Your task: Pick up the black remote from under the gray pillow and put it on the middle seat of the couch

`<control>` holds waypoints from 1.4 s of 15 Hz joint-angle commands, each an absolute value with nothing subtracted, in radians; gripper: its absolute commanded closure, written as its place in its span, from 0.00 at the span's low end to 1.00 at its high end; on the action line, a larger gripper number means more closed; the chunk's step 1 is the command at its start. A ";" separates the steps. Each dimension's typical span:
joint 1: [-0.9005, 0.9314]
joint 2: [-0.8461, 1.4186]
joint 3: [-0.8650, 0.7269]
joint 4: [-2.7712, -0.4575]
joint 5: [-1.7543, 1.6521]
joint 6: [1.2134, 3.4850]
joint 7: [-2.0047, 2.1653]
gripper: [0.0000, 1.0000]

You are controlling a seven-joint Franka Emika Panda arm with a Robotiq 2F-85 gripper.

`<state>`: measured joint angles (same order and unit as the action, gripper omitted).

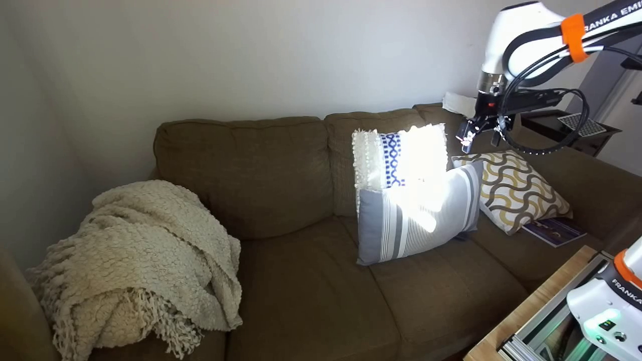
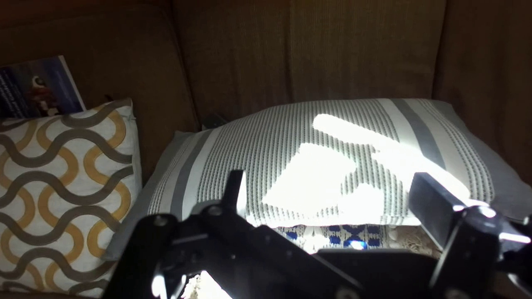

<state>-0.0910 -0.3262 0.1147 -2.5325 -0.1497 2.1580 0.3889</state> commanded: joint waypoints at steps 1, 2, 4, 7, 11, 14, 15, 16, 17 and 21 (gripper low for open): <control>-0.107 -0.285 0.043 -2.610 -0.209 2.319 0.265 0.00; -0.117 -0.272 0.032 -2.636 -0.245 2.378 0.243 0.00; -0.142 -0.245 0.010 -2.692 -0.318 2.498 0.213 0.00; -0.204 -0.202 -0.027 -2.792 -0.447 2.735 0.206 0.00; -0.264 -0.066 -0.086 -2.783 -0.425 2.863 0.211 0.00; -0.248 -0.077 -0.097 -2.771 -0.446 2.838 0.215 0.00; -0.246 -0.067 -0.101 -2.770 -0.444 2.839 0.215 0.00; -0.245 -0.064 -0.102 -2.769 -0.443 2.839 0.215 0.00; -0.244 -0.064 -0.102 -2.769 -0.441 2.839 0.215 0.00; -0.244 0.079 -0.131 -2.681 -0.367 2.822 0.122 0.00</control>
<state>-0.2558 -0.0478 -0.0898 -2.7524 -0.4271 2.8282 0.2053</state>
